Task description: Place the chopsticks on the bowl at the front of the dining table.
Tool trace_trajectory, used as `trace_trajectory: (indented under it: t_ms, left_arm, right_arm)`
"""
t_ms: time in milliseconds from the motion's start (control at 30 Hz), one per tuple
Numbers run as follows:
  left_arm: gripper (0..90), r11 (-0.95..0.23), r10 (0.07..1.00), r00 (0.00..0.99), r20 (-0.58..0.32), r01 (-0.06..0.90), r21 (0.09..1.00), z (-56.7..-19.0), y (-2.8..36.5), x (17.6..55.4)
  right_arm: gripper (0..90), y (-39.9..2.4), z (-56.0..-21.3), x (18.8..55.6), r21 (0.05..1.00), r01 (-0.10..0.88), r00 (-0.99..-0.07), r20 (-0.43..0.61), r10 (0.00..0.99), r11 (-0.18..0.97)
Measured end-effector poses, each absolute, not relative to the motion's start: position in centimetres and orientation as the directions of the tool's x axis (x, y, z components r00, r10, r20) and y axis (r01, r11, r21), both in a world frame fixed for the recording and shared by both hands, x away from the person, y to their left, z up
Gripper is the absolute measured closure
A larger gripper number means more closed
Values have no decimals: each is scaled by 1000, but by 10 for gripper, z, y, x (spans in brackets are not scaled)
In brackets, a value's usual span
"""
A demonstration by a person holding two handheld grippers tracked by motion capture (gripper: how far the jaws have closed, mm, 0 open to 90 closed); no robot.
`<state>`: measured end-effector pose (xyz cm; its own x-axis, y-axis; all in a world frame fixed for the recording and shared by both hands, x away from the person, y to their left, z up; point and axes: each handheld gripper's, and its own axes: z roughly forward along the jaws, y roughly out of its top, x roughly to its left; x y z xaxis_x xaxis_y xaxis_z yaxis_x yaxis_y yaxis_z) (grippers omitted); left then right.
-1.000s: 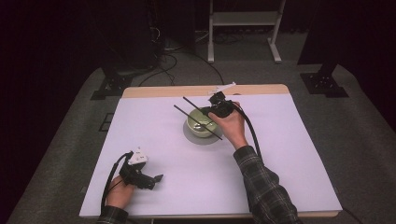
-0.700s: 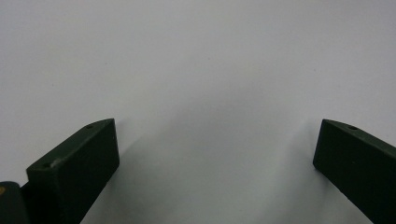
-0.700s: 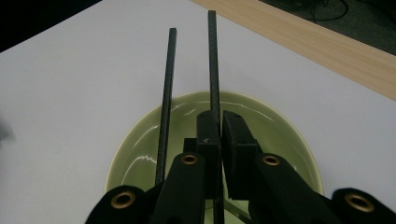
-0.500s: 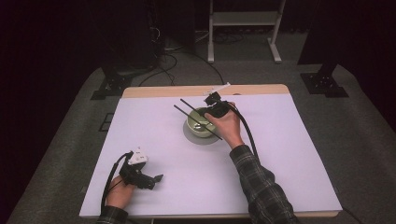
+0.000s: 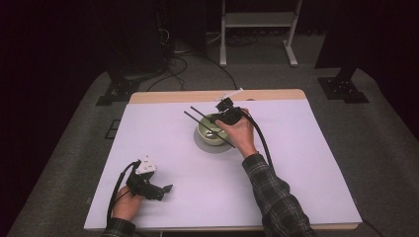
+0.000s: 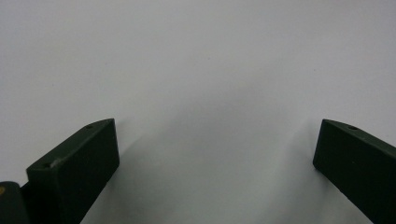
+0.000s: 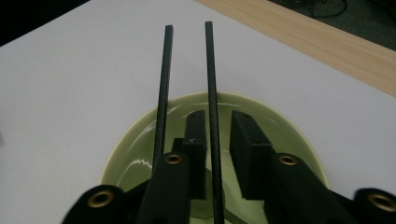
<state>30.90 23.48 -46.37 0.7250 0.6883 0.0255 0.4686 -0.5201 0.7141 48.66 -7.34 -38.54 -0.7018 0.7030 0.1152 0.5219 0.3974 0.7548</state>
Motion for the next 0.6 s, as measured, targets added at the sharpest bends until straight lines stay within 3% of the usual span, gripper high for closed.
trace_trajectory:
  t_ms: [300,600]
  left_arm:
    - [0,-521,688,725,26,468,714,-464,235,309]
    - [0,-522,687,726,28,468,713,-464,235,309]
  right_arm:
    - [739,-90,-368,471,782,490,-716,110,690,384]
    - [897,-118,-358,447,804,464,-721,98,686,373]
